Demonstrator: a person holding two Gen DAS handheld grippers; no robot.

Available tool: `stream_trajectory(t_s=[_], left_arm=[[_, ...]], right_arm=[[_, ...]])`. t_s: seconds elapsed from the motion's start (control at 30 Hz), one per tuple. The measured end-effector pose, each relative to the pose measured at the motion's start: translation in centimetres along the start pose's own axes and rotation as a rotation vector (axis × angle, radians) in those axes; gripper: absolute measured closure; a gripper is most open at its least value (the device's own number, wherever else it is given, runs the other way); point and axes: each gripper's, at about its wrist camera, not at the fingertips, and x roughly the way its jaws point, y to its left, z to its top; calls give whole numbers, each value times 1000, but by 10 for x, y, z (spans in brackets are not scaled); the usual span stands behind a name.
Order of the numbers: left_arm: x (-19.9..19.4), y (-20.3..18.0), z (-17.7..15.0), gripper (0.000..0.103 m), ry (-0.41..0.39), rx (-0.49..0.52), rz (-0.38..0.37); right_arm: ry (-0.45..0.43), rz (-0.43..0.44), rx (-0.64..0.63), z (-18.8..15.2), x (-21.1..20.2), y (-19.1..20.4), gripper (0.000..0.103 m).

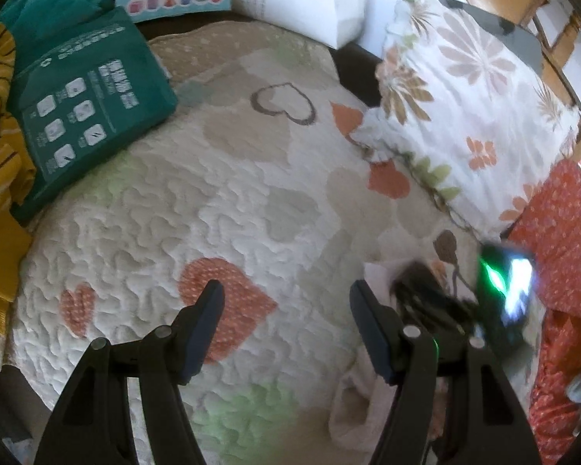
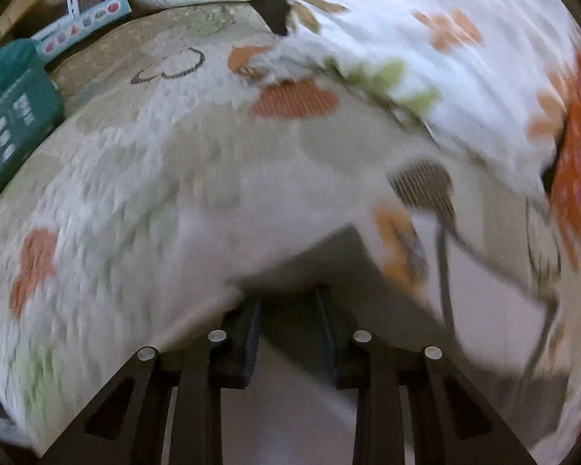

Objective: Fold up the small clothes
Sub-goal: 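Open both grippers and withdraw them from the folded top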

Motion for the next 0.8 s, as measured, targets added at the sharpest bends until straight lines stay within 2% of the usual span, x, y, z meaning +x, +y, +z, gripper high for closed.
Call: stream_trajectory(t_s=[0.07,0.17,0.27,0.37,0.5,0.63,0.67,0.77,0.8], left_arm=[[-1,8,2,37,4,-23,3],[-2,15,3,37,16,-39,-2],[-6,23,4,37,17,-49,-7],[-10,30,5,37,11,-73,-12],[-16,38,6,37,5,-113,-33],[-19,40,5,37,4,-114,-34],[-19,41,4,37,5,-113,-34],[-21,45,4,37,4,-117,-34],[-22,46,4,37,3,-119,-32]], right_arm=[[39,9,-32,23,15,17,73],[83,31,-80,35,22,43,73],[23,99,-29,38,-8,40,73],[21,91,32,23,-36,24,73],[35,124,9,-16,-65,24,73],[49,234,16,-64,-85,35,73],[47,251,11,-72,-87,39,70],[6,202,-72,-95,-92,64,40],[-6,192,-93,-101,-92,71,38]])
